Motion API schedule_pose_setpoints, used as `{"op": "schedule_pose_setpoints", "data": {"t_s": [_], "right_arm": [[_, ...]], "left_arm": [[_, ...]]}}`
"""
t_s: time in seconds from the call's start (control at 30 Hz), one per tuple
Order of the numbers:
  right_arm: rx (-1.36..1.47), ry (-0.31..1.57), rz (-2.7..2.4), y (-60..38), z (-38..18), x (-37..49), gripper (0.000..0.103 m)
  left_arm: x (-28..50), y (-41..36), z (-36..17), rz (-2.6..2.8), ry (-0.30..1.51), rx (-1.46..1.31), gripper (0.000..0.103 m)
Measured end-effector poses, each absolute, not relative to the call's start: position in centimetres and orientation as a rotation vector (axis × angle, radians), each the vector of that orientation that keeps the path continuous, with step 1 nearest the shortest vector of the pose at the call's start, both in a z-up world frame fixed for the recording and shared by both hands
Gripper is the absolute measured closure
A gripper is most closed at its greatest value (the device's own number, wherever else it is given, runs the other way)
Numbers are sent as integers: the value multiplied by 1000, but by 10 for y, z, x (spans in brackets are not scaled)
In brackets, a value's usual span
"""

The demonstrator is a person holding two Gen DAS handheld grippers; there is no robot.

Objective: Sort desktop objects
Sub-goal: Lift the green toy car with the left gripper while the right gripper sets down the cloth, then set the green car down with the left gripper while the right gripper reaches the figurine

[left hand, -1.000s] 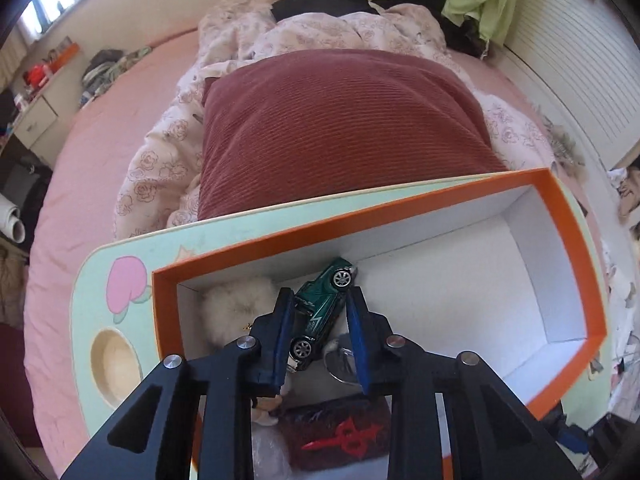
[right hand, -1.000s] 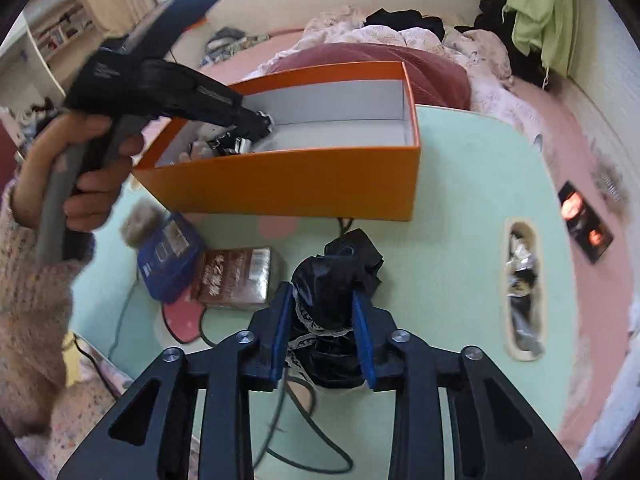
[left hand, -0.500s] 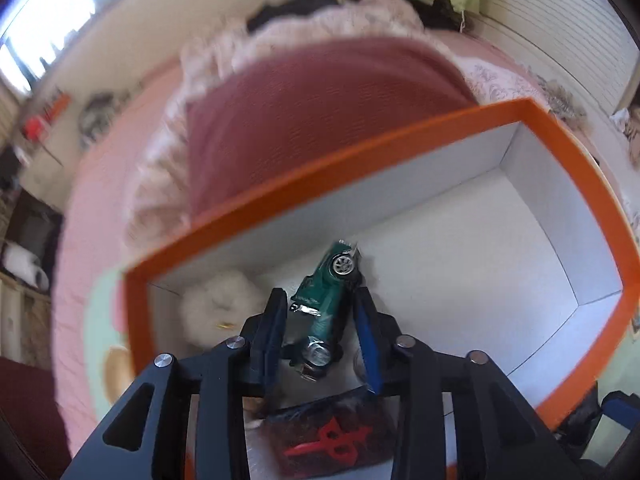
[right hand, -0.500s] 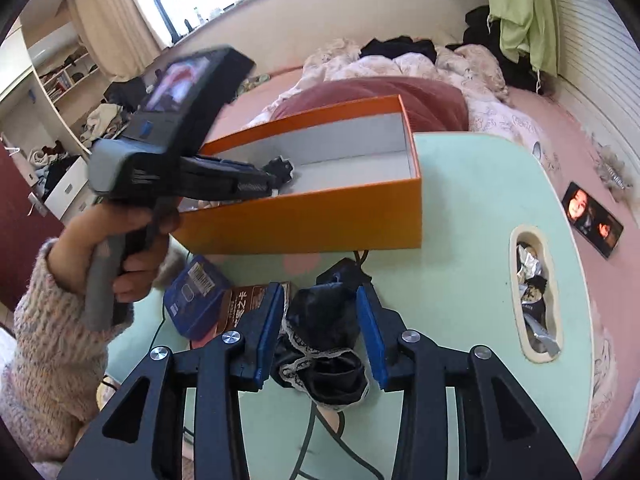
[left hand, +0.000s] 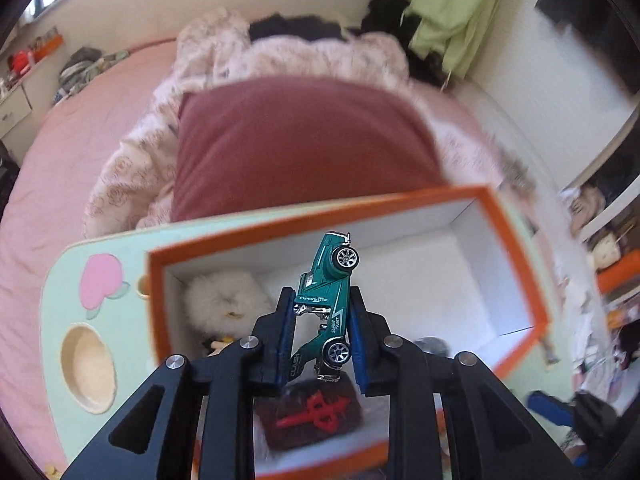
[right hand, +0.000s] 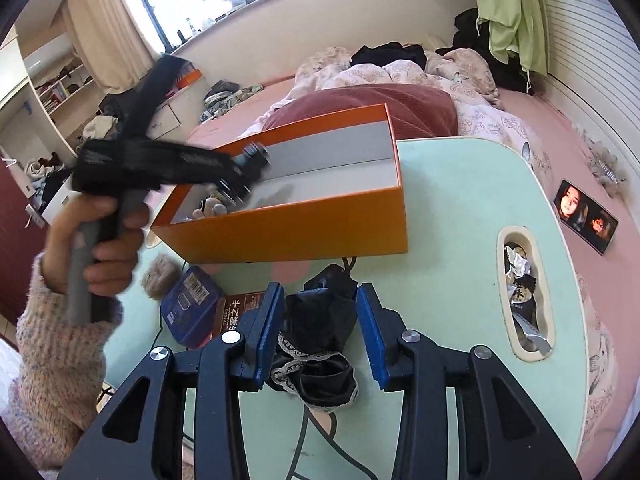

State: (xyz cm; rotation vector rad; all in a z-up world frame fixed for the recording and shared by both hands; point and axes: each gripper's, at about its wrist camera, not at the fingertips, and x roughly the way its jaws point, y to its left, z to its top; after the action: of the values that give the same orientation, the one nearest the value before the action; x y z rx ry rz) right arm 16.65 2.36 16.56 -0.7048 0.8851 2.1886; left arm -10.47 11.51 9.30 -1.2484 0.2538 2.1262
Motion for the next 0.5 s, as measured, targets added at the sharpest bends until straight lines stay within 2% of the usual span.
{"op": "schedule_pose_setpoints", "data": {"t_s": [0.17, 0.27, 0.4, 0.5], "right_arm": [[-693, 897, 2202, 25, 170, 169, 64], [-693, 932, 2218, 27, 174, 168, 64], [-684, 944, 2255, 32, 196, 163, 63], [-709, 920, 2273, 41, 221, 151, 49]], "left_arm": [[-60, 66, 144, 2123, 130, -1060, 79], [-41, 48, 138, 2085, 145, -1074, 79], [-18, 40, 104, 2114, 260, -1098, 79], [-10, 33, 79, 2153, 290, -1133, 79]]}}
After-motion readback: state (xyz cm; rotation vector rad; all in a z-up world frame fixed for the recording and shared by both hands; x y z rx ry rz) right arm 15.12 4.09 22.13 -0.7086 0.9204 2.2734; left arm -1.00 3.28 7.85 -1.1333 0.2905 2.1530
